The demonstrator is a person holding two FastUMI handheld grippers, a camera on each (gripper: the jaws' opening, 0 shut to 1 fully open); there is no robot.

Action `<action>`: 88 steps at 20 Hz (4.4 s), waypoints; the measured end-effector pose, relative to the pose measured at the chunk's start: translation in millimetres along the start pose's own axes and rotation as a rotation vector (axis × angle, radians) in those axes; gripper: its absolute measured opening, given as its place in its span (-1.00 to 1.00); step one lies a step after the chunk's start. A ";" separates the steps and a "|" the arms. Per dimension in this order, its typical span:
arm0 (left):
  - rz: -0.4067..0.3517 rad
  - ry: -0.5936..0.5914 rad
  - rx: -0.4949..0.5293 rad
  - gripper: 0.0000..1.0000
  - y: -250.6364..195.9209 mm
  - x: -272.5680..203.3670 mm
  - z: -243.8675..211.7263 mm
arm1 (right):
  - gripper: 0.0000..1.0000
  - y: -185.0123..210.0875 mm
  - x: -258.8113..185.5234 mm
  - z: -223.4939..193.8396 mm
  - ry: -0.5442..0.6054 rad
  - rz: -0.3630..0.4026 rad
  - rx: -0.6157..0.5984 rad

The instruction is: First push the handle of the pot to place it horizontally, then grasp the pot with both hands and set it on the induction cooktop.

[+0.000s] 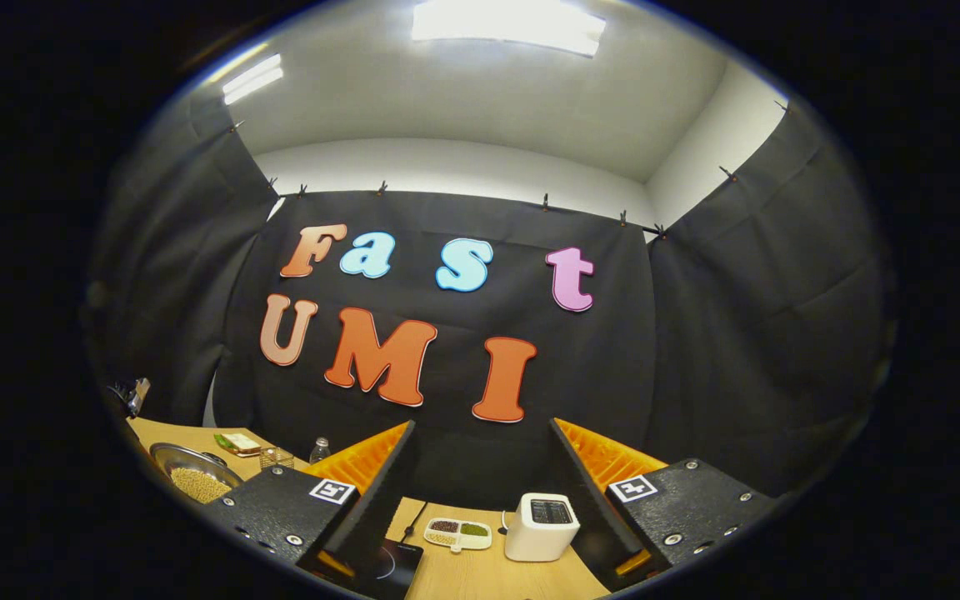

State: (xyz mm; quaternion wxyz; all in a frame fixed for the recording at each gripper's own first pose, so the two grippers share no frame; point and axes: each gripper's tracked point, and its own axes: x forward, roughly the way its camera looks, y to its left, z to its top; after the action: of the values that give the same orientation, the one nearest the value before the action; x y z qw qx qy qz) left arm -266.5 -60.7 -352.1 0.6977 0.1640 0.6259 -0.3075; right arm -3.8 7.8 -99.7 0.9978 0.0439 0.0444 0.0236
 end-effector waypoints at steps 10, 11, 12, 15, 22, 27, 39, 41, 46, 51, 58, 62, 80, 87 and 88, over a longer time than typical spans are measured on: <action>0.016 0.164 -0.018 -0.94 18.7 31.4 -58.5 | 0.89 11.4 -0.4 -10.1 0.035 0.005 -0.019; 0.011 0.160 -0.018 -0.95 16.7 35.7 -57.5 | 0.90 11.8 -1.6 -10.1 0.035 0.002 -0.023; 0.007 0.155 -0.022 -0.95 15.2 39.1 -54.9 | 0.90 10.5 -3.2 -9.7 0.034 -0.001 -0.027; -0.012 0.148 -0.046 -0.95 10.3 49.2 -50.9 | 0.89 8.9 -4.9 -7.7 0.030 -0.010 -0.031; -0.012 0.107 -0.072 -0.95 5.9 62.6 -36.7 | 0.89 18.5 -3.0 -13.1 0.045 0.004 0.008; -0.021 0.061 -0.102 -0.96 -1.4 72.7 -20.1 | 0.90 24.6 -4.7 -16.9 0.053 0.016 0.008; -0.021 -0.007 -0.130 -0.95 -15.0 104.0 30.0 | 0.89 21.7 -6.8 -22.6 0.060 0.014 0.050; -0.020 -0.016 -0.137 -0.95 -15.6 108.1 37.3 | 0.89 22.1 -7.3 -29.6 0.077 0.016 0.061; 0.005 -0.033 -0.125 -0.96 -12.2 117.8 52.5 | 0.90 22.0 -9.4 -40.7 0.110 0.016 0.081; -0.005 -0.067 -0.248 -0.96 -4.8 127.9 71.6 | 0.90 36.0 -9.6 -45.3 0.122 0.035 0.070; 0.053 -0.117 -0.324 -0.96 18.1 148.7 93.3 | 0.91 66.5 -8.6 -58.6 0.166 0.075 0.082; 0.076 -0.143 -0.347 -0.96 33.8 160.2 105.9 | 0.90 91.0 -5.6 -79.3 0.227 0.110 0.101; 0.175 -0.327 -0.218 -0.96 97.1 82.7 115.3 | 0.92 270.7 17.7 -193.1 0.660 0.359 0.248; 0.356 -0.358 -0.261 -0.78 179.6 5.6 89.2 | 0.91 353.6 26.2 -221.1 0.801 0.465 0.240; 0.425 -0.356 -0.249 -0.44 200.9 -6.6 84.7 | 0.91 362.0 30.3 -224.5 0.811 0.470 0.231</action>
State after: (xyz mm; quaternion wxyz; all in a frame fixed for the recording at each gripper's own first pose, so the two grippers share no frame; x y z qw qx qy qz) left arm -73.9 40.8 -363.3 0.8600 0.1482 0.4781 -0.0996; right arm -9.6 388.8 -292.7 0.8563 0.1504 0.4212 0.2585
